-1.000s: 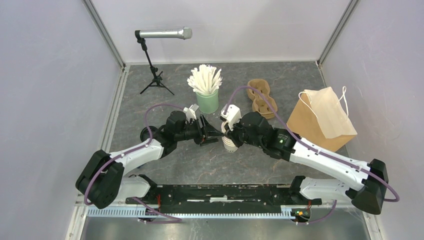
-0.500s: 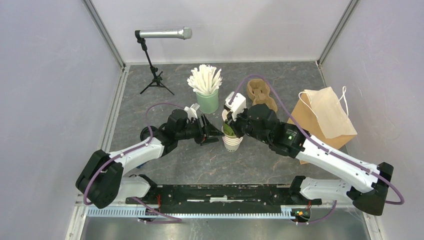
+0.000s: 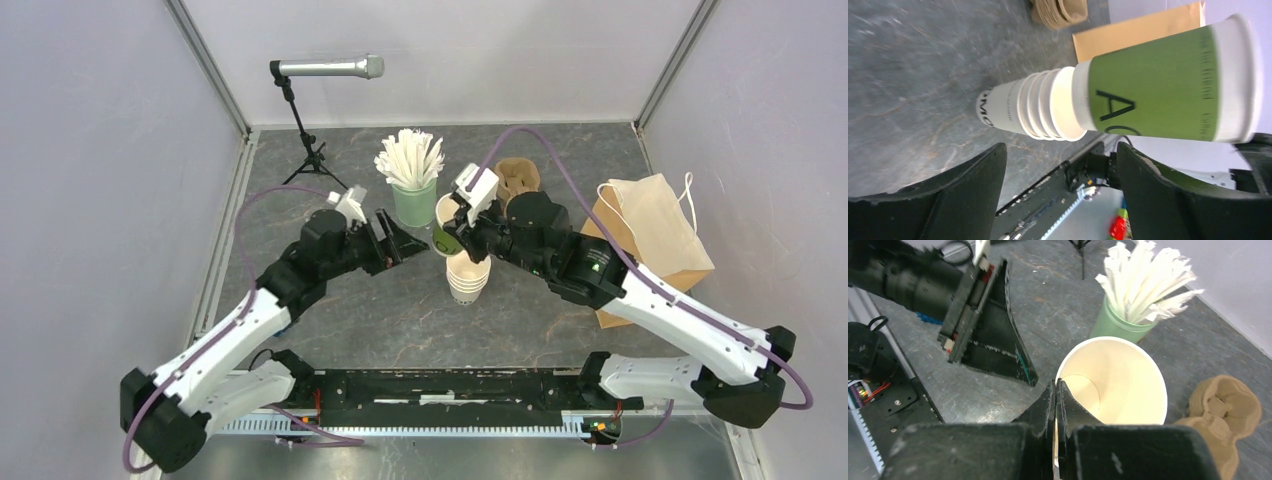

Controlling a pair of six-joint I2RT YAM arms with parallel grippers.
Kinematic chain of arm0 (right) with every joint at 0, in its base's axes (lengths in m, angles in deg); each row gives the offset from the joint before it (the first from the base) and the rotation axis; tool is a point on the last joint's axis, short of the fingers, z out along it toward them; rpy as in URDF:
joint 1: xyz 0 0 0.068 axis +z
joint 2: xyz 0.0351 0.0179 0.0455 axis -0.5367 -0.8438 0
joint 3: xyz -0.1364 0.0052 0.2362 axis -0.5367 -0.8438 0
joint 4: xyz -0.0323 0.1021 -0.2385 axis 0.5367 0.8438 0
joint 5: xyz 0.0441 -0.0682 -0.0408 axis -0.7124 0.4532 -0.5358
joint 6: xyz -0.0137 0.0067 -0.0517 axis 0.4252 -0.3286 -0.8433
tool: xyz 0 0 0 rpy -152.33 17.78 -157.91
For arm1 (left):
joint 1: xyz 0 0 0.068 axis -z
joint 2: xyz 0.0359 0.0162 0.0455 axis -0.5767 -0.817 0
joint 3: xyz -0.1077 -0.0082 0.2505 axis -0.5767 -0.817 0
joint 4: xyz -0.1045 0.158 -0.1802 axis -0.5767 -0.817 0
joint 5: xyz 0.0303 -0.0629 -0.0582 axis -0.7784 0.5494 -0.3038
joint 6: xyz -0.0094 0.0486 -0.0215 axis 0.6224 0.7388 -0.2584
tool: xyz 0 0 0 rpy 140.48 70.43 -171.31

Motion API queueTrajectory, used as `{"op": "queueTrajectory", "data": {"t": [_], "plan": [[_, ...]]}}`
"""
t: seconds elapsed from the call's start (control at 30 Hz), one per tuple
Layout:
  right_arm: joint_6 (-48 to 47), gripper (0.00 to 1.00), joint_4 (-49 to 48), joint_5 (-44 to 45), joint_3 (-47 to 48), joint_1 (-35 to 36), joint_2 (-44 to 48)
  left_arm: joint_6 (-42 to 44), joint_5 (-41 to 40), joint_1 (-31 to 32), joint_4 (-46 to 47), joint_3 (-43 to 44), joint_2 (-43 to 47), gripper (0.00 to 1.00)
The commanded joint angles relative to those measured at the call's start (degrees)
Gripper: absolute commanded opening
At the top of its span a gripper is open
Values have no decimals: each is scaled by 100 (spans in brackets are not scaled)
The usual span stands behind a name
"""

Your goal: Pack the takeout coffee

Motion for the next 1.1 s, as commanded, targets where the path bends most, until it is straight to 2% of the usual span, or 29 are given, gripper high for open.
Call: {"op": "queueTrajectory", "data": {"t": [0.0,0.1,0.3,0.53,0.77,0.93,1.07], "plan": [[20,0,-245,-524,218,195,-273,775,-1367,-2,-1437,447,745,90],[13,0,-345,-459,215,534,-538,1063,-2180,-4,-2159,669,1256,100],[-63,0,-594,-215,-169,1057,-957,1437,-3503,-1,-3399,1033,2031,100],[-36,0,-1354,-203,-1227,1383,-1200,1843,-3723,4,-3490,683,3120,100],[0,3,-1638,222,-1767,1737,-1475,2285,-4092,9,-3568,577,3471,100],[114,19,-1538,462,-1950,1857,-1496,2373,-3955,6,-3568,518,3378,100],[400,40,-1515,492,-2147,1886,-1133,2411,-3765,7,-3568,472,3345,100]]}}
